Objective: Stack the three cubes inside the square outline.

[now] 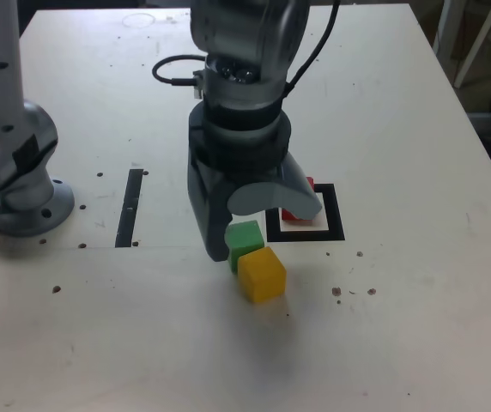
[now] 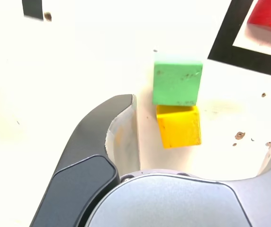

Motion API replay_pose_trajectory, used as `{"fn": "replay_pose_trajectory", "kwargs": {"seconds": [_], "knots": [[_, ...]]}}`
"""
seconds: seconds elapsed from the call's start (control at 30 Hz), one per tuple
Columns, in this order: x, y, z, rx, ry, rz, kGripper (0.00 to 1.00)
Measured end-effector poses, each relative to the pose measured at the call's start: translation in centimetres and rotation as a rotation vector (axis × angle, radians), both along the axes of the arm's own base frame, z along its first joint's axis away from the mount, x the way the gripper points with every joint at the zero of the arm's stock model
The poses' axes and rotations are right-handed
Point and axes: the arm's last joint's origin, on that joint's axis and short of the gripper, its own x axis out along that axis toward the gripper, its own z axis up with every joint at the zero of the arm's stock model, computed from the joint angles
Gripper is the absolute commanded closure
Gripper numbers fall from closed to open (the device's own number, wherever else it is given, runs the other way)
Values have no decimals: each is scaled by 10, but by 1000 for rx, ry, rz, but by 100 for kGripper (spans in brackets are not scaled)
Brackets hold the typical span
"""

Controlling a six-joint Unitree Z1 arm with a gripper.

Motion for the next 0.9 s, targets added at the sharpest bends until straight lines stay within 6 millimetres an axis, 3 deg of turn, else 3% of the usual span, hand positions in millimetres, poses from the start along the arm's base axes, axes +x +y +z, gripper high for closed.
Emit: {"fn": "replay_pose_trajectory", "kwargs": {"seconds": [0.67, 0.9], "knots": [[13, -20, -55, -109, 70, -46, 3], [17, -23, -65, -114, 80, -62, 11]]}}
